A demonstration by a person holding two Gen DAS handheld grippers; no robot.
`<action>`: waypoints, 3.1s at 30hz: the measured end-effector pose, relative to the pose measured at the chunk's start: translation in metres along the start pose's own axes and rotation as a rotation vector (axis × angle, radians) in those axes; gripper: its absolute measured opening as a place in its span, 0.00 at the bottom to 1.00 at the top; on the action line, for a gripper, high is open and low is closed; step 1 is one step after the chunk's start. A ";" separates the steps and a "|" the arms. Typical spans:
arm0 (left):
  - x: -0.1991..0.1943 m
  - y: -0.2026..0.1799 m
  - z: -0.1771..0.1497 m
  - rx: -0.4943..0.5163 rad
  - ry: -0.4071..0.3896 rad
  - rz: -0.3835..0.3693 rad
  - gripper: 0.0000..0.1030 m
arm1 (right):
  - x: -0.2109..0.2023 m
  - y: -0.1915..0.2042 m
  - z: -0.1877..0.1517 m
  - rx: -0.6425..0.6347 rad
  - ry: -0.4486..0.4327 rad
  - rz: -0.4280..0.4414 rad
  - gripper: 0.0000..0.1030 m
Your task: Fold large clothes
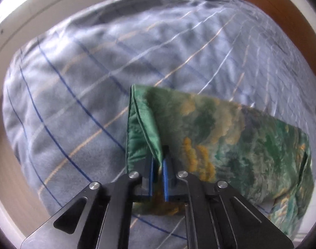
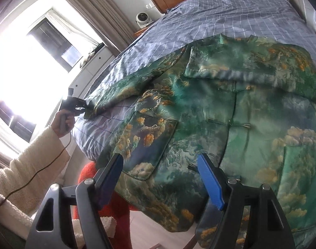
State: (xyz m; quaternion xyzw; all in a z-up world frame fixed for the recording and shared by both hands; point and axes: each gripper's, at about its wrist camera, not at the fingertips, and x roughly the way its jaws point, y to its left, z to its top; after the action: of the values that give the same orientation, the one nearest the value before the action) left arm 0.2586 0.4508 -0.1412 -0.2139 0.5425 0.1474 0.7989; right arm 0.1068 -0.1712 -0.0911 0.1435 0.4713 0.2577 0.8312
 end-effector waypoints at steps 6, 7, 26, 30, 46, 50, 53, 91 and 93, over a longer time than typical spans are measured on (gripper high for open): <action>-0.089 -0.078 0.014 0.178 -0.169 -0.059 0.03 | -0.015 -0.013 -0.005 0.020 -0.047 0.007 0.71; -0.108 -0.098 0.014 0.215 -0.199 -0.081 0.03 | -0.017 -0.015 -0.004 0.025 -0.057 0.007 0.71; -0.211 -0.527 -0.160 0.921 -0.236 -0.420 0.03 | -0.085 -0.128 0.003 0.217 -0.247 -0.105 0.71; -0.173 -0.577 -0.211 1.001 -0.162 -0.405 0.03 | -0.108 -0.163 0.000 0.291 -0.288 -0.129 0.71; -0.153 -0.539 -0.202 0.940 -0.173 -0.388 0.82 | -0.062 -0.209 0.083 0.435 -0.195 0.172 0.71; -0.155 -0.455 -0.175 0.891 -0.274 -0.270 0.84 | -0.001 -0.192 0.129 0.392 -0.106 0.214 0.68; -0.132 -0.386 -0.161 0.834 -0.253 -0.189 0.85 | 0.050 -0.196 0.157 0.368 -0.058 0.138 0.61; -0.004 -0.349 -0.144 0.467 -0.277 -0.060 0.86 | -0.043 -0.085 0.284 0.409 -0.376 0.473 0.07; 0.006 -0.328 -0.131 0.360 -0.200 -0.139 0.85 | -0.052 -0.097 0.275 0.420 -0.400 0.453 0.07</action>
State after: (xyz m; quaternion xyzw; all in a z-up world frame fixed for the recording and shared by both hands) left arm 0.3088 0.1011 -0.1286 -0.0888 0.4621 0.0131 0.8823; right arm 0.3495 -0.2796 0.0405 0.4591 0.2983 0.2996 0.7813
